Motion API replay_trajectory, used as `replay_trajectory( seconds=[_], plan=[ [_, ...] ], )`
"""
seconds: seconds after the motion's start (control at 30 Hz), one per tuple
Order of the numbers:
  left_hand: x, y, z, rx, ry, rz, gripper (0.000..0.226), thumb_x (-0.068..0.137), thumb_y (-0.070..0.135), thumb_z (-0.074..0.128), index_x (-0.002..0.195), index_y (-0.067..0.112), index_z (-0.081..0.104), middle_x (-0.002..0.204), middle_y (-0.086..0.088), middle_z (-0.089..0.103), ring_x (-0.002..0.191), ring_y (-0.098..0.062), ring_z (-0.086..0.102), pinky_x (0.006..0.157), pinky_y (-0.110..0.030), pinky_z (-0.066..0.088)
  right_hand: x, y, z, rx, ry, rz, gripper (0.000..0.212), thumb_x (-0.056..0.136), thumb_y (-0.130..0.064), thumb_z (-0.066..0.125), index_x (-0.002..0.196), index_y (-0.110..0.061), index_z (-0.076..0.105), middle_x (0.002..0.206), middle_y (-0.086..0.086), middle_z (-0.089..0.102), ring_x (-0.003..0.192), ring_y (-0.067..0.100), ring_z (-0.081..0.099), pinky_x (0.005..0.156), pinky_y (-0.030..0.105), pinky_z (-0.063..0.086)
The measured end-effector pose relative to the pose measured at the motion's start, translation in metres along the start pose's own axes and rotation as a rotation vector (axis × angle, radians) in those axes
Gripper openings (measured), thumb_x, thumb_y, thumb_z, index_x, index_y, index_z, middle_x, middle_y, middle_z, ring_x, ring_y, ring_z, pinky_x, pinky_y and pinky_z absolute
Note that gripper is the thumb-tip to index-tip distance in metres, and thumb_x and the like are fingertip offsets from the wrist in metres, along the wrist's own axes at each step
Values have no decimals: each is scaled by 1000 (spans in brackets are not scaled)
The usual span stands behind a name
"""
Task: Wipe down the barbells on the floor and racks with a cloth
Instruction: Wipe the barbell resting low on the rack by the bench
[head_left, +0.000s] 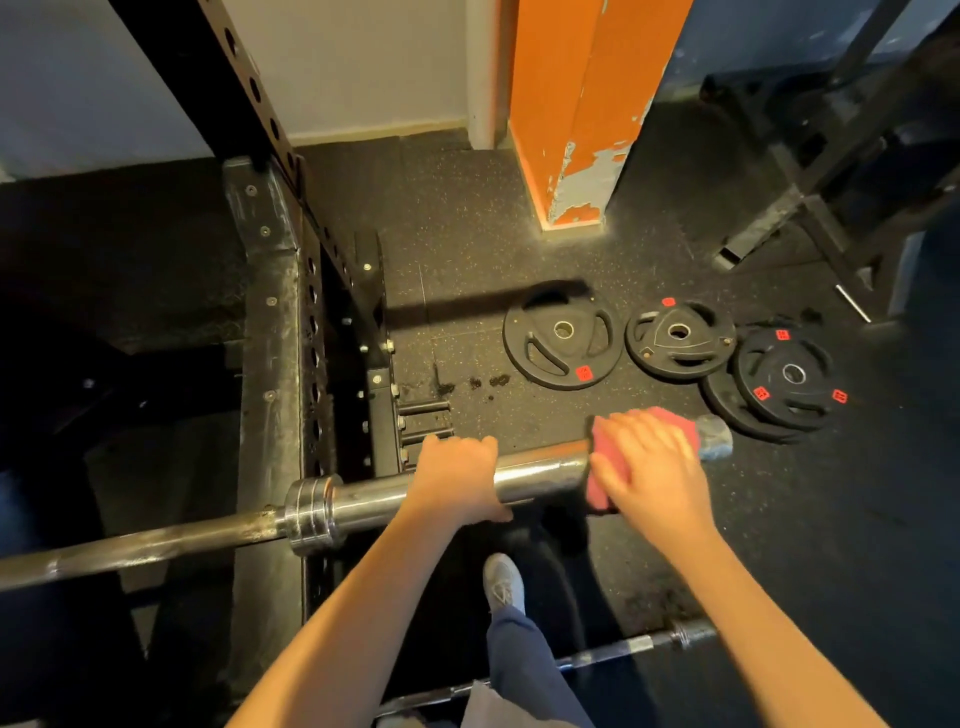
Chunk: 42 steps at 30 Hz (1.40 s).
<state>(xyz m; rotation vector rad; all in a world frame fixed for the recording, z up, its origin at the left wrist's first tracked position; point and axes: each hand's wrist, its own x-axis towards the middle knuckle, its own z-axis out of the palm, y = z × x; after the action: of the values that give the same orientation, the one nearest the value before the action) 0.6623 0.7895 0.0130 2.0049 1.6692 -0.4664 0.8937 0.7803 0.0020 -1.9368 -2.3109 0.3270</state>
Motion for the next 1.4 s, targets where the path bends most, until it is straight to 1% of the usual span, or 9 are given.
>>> replay_trajectory(
  seconds=[0.13,0.3,0.47,0.53,0.63,0.77,0.97,1.2,1.4],
  plan=[
    [-4,6,10,19,122,25,46,80,48,63,115,23,48,108,2,63,97,-22,61,79,-34,49,-2,-1,4,88,192,353,47,88,-34,36,110,-7,67,129,15,59,126,36,46,106,48,30],
    [-9,11,18,47,233,23,37,82,44,61,110,23,47,103,4,63,93,-21,61,72,-32,43,-8,-8,-1,17,87,16,43,86,-37,38,105,-14,69,109,3,68,110,26,57,96,37,29],
    [-10,11,22,45,266,31,34,85,44,59,109,23,46,104,4,61,91,-19,60,73,-32,44,1,21,0,100,195,394,49,87,-39,32,105,-12,70,124,5,62,132,29,39,114,45,14],
    [-11,13,23,56,273,22,34,86,44,59,109,23,46,104,4,61,92,-19,60,73,-32,43,-8,-3,7,130,171,301,40,86,-32,37,107,-13,67,123,3,61,129,28,40,113,45,14],
    [-11,13,21,61,213,10,42,85,49,60,115,23,44,110,3,59,96,-19,58,77,-32,44,-15,8,3,81,113,60,41,87,-35,39,112,-16,65,117,-1,63,124,25,46,111,43,19],
    [0,12,6,-34,-43,23,64,75,62,65,120,22,45,111,2,59,100,-21,56,87,-37,47,11,44,-10,92,138,250,45,85,-42,34,90,-15,69,94,4,66,107,33,55,99,50,38],
    [10,21,4,-10,-42,52,52,72,49,67,115,24,50,104,2,62,93,-22,60,81,-37,52,-17,2,14,122,181,204,40,86,-31,39,110,-13,67,120,2,63,126,30,43,110,49,22],
    [1,25,10,39,69,65,47,79,44,63,117,21,47,104,2,63,92,-22,62,77,-37,53,32,53,-17,23,18,459,48,85,-36,31,77,-3,66,81,15,64,73,31,51,69,37,40],
    [-4,26,18,37,159,79,43,83,41,60,117,21,46,106,2,63,93,-21,62,76,-34,53,-6,22,-3,16,94,223,44,82,-40,31,95,-19,68,97,-3,65,109,24,53,103,47,20]
  ],
)
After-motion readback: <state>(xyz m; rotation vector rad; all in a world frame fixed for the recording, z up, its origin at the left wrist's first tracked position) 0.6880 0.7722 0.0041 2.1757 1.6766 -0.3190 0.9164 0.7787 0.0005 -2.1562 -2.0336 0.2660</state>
